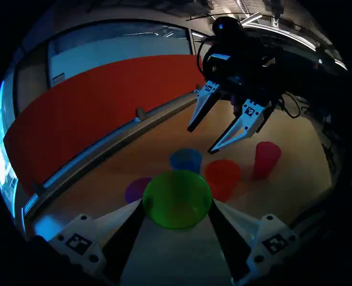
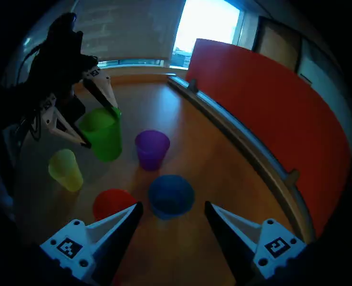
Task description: Pour water
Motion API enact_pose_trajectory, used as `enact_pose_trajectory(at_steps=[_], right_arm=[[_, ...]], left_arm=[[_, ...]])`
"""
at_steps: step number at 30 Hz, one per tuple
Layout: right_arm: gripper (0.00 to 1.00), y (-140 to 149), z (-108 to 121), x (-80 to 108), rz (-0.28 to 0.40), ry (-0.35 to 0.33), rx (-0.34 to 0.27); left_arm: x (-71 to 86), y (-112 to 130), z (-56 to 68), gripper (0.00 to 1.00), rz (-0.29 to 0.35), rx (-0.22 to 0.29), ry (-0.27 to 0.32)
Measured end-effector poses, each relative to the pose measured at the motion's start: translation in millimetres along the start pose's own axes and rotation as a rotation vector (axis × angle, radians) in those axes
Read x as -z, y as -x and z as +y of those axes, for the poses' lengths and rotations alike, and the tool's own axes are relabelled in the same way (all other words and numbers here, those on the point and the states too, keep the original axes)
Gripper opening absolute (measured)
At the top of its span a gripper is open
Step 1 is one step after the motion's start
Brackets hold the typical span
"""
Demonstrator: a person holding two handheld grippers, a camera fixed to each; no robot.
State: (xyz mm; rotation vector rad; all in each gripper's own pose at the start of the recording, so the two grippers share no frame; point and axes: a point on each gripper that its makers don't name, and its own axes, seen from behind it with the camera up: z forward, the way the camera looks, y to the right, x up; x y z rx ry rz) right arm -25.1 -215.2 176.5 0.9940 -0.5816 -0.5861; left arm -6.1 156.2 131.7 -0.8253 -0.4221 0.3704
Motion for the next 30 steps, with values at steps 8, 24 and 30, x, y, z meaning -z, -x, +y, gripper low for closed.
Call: enact_pose_trajectory(at_steps=[8, 24, 30], right_arm=[[1.0, 3, 3, -13.6, -0.028, -0.017, 0.002], [1.0, 9, 0, -35.8, -0.055, -0.045, 0.002], [1.0, 9, -2, -44.3, -0.056, -0.063, -0.016]], left_arm=[[-2.1, 3, 0.1, 0.88, 0.001, 0.006, 0.006], [-8.4, 12, -2.7, 0.88, -0.007, 0.007, 0.01], [-9.7, 14, -3.7, 0.88, -0.01, 0.008, 0.009]])
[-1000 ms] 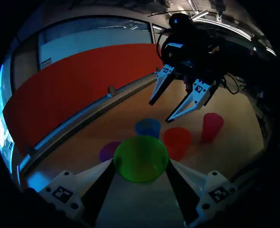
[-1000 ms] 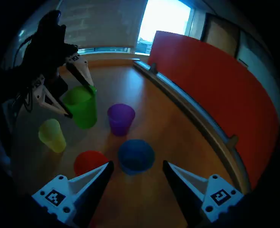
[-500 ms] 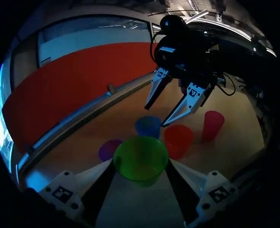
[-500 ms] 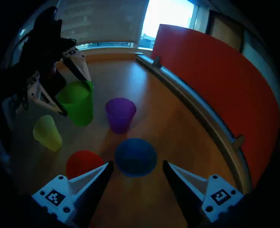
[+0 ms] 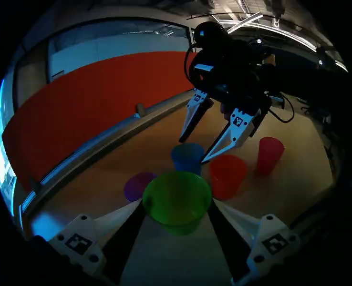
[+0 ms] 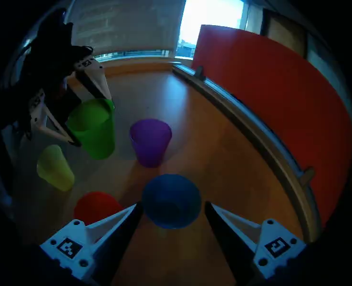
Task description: Pour water
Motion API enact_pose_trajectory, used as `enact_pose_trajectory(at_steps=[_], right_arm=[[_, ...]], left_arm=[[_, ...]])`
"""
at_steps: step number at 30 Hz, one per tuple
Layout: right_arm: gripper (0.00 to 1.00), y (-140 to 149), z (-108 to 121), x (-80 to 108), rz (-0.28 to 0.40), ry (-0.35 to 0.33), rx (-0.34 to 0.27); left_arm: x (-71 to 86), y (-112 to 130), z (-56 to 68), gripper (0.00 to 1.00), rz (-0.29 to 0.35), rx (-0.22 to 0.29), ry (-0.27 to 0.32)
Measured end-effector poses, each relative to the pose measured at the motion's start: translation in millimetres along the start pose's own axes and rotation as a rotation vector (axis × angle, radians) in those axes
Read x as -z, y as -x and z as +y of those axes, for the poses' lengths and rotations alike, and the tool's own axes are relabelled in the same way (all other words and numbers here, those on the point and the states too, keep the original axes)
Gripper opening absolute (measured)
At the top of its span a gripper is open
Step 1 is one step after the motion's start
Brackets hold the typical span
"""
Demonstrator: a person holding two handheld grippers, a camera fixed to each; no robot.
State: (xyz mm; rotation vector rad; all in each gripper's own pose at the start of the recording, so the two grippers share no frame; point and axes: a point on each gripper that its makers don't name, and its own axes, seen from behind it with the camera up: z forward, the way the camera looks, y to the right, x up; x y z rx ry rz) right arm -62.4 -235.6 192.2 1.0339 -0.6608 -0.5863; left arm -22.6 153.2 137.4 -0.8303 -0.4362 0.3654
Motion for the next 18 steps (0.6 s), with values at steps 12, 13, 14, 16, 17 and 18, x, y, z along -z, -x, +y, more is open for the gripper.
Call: enact_pose_trajectory(at_steps=[12, 13, 14, 16, 17, 18], right_arm=[[1.0, 0, -2, -12.9, 0.003, -0.022, -0.047], [1.0, 0, -2, -13.8, 0.003, -0.023, -0.051], [1.0, 1, -2, -14.6, 0.004, -0.024, -0.054], [1.0, 2, -2, -16.3, 0.003, -0.025, -0.059], [1.0, 2, -2, -17.1, 0.002, -0.026, -0.061], [1.0, 2, -2, -17.8, 0.002, -0.026, -0.062]], left_arm=[[-3.1, 5, 0.5, 0.88, -0.006, 0.003, 0.007], [-3.3, 5, 0.5, 0.88, -0.006, 0.003, 0.007], [-3.4, 6, 0.5, 0.88, -0.006, 0.003, 0.007], [-3.6, 7, 0.4, 0.88, -0.007, 0.004, 0.007], [-3.7, 7, 0.3, 0.88, -0.008, 0.005, 0.008], [-3.8, 7, 0.2, 0.88, -0.009, 0.005, 0.008]])
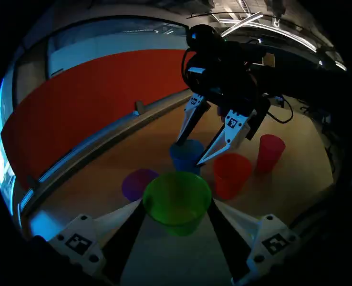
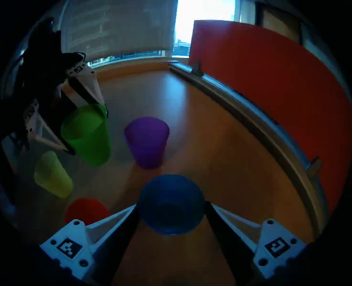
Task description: Pour water
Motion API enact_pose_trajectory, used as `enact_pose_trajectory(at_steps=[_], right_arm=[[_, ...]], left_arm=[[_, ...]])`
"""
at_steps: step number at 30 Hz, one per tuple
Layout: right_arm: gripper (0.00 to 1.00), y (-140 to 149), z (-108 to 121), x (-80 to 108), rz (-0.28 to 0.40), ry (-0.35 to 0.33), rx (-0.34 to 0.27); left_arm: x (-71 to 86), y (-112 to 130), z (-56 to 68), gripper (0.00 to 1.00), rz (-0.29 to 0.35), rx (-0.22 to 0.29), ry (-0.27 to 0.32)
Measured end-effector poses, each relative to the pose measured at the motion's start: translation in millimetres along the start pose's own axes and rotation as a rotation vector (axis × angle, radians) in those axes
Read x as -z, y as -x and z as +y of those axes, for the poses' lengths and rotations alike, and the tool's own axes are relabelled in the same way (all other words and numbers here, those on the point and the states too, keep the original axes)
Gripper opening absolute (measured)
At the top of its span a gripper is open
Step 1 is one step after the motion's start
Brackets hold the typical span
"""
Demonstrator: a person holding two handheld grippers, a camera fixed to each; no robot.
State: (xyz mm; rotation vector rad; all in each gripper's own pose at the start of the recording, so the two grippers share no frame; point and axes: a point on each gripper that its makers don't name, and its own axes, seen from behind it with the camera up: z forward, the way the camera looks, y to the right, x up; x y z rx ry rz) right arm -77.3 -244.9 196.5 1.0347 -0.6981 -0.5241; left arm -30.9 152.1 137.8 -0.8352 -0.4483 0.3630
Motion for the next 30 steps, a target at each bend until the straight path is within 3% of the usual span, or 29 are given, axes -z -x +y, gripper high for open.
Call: enact_pose_trajectory(at_steps=[17, 23, 30], right_arm=[[1.0, 7.2, -1.5, -3.6, 0.005, -0.004, -0.029], [0.93, 6.3, -3.3, -6.9, 0.021, -0.012, -0.049], [0.92, 5.7, -2.7, -9.4, 0.043, -0.014, -0.068]], left_arm=[[-3.0, 4.5, 0.3, 0.88, -0.01, -0.005, 0.002], [-3.9, 3.8, 1.9, 0.88, -0.008, -0.004, 0.006], [-5.4, 5.8, 1.0, 0.88, -0.012, -0.008, 0.002]])
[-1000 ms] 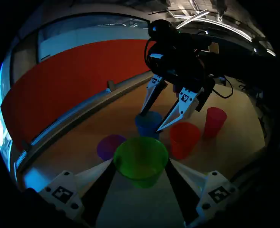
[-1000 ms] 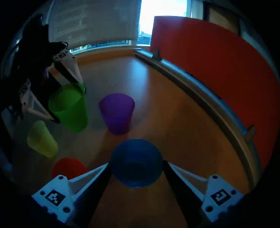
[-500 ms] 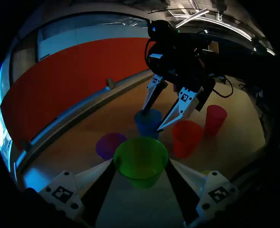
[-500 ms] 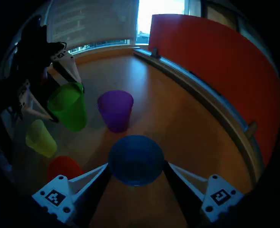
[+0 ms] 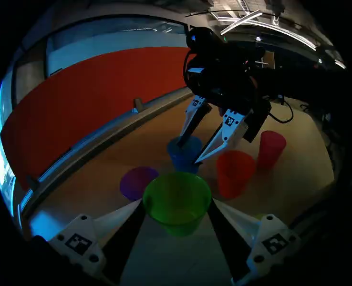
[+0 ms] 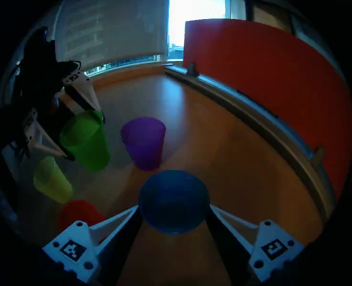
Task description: Pour water
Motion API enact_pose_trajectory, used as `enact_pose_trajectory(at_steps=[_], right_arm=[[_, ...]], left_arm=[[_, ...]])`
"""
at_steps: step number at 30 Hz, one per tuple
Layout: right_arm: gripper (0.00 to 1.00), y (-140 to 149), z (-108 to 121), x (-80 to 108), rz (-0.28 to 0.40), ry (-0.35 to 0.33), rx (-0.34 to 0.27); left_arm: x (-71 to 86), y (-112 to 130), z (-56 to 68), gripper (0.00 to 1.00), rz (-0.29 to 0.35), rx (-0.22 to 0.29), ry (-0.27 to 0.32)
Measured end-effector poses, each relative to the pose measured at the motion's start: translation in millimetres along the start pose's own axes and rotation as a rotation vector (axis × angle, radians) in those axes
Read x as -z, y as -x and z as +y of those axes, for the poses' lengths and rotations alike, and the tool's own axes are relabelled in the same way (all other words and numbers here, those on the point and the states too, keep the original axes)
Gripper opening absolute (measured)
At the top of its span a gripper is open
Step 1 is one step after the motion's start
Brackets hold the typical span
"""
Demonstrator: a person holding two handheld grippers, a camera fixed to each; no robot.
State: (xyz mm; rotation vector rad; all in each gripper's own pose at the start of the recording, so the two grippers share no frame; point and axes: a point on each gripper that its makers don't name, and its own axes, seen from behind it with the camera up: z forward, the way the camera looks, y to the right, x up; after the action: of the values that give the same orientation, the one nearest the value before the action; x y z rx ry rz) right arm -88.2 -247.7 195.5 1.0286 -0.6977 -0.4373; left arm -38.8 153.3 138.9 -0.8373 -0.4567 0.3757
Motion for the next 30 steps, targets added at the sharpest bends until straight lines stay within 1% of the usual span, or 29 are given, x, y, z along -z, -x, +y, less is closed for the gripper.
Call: enact_pose_trajectory(at_steps=[20, 30], right_arm=[[0.92, -2.6, -0.6, -1.5, 0.017, 0.007, 0.015], [0.9, -3.9, -2.3, -1.6, 0.054, 0.011, 0.004]], left_arm=[[0.5, 2.4, -0.4, 0.88, 0.0, -0.004, 0.0], [1.3, 2.4, -1.4, 0.88, 0.004, 0.001, -0.004]])
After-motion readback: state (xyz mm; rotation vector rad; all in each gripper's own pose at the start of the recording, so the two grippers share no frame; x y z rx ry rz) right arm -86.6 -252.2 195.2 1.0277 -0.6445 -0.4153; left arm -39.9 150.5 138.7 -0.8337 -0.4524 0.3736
